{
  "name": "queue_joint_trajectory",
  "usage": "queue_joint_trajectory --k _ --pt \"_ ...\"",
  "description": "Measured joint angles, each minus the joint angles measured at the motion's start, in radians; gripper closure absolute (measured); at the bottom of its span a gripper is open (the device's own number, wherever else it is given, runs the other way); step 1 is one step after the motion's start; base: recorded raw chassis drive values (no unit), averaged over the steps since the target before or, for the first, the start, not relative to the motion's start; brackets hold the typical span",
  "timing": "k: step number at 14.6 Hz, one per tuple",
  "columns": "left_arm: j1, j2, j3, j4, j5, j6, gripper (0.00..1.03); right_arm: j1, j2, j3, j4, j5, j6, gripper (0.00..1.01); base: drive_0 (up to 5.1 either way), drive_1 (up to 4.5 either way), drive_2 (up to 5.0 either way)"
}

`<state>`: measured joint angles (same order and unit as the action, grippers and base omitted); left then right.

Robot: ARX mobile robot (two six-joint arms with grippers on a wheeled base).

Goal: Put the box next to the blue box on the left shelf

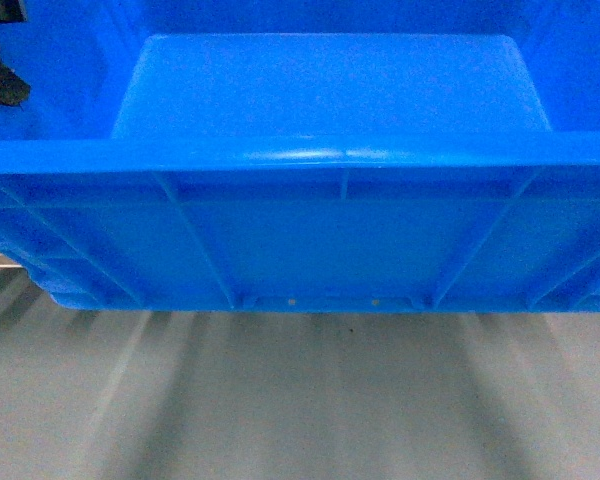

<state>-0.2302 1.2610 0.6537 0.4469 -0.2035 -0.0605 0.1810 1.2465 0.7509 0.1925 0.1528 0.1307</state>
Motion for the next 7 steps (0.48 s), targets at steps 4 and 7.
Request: queue_joint_trajectory --k 4,7 --pt "0.000 0.000 0.000 0.000 0.000 0.000 0.87 0.000 0.000 0.000 0.002 0.000 0.000 0.94 0.0 4.29 -4.4" --pt "0.000 0.000 0.000 0.002 0.000 0.000 0.87 0.000 0.000 0.000 0.002 0.000 0.000 0.94 -0.1 4.28 -4.4"
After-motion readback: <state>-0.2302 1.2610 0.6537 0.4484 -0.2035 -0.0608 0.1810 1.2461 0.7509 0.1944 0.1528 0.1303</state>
